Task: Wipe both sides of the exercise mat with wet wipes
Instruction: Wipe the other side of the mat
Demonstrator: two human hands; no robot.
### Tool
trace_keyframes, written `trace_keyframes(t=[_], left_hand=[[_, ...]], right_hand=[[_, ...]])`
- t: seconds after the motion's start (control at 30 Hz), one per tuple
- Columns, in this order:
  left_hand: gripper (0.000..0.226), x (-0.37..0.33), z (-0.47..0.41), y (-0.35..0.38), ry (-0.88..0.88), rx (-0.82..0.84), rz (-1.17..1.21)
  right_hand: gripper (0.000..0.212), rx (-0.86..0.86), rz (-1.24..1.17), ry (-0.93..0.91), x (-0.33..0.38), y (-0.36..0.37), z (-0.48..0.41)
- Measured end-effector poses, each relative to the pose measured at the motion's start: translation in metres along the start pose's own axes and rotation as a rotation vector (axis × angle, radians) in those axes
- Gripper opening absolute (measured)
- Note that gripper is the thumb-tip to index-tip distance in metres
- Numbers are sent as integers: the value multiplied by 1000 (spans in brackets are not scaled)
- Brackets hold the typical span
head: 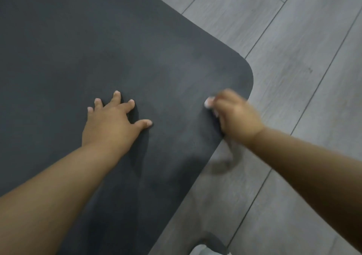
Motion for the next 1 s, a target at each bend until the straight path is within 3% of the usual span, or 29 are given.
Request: trace_keyframes(t=[0.1, 0.17, 0.27, 0.37, 0.43, 0.57, 0.6, 0.67, 0.77, 0.8, 1.0], left_hand=[[73, -2, -9, -9, 52, -117, 14], [87, -3, -20, -15, 25, -132, 41], [107, -3, -43, -30, -75, -107, 70], [118, -2, -69, -40, -131, -28, 26], [118, -1, -80, -37, -137, 41, -25], [114, 0, -87, -32, -156, 81, -77], [114, -1, -88, -32, -163, 92, -83], [115, 0, -90, -31, -181, 117, -87], [116, 2, -89, -31, -198, 140, -84], [116, 3, -90, -31, -196, 145, -82], [116, 0, -93, -28, -199, 183, -66]], right_hand=[[19, -107, 152, 435, -65, -20, -48], [17, -67, 172, 555, -82, -23, -66], [12, -134, 101, 453, -43, -6, -64], [6, -54, -50, 29, 33, 24, -40], [6, -22, -38, -111, 35, 26, -43], [12, -145, 74, 391, -50, 1, -87], [10, -153, 73, 438, -51, 1, -89], [6, -123, 39, 348, -16, 15, -85], [13, 54, -125, 41, 49, 32, -63], [16, 101, -192, 30, 46, 30, -65], [6, -71, 40, 301, -55, 6, -120]])
Point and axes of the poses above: each hand's wrist, its own z-axis away from the middle knuckle, its own y-axis out of the palm, x = y × z, the point moved 4 cm from there along -z, towards the middle knuckle, and after that the axes turned 5 degrees about z, right-handed, at the moved point
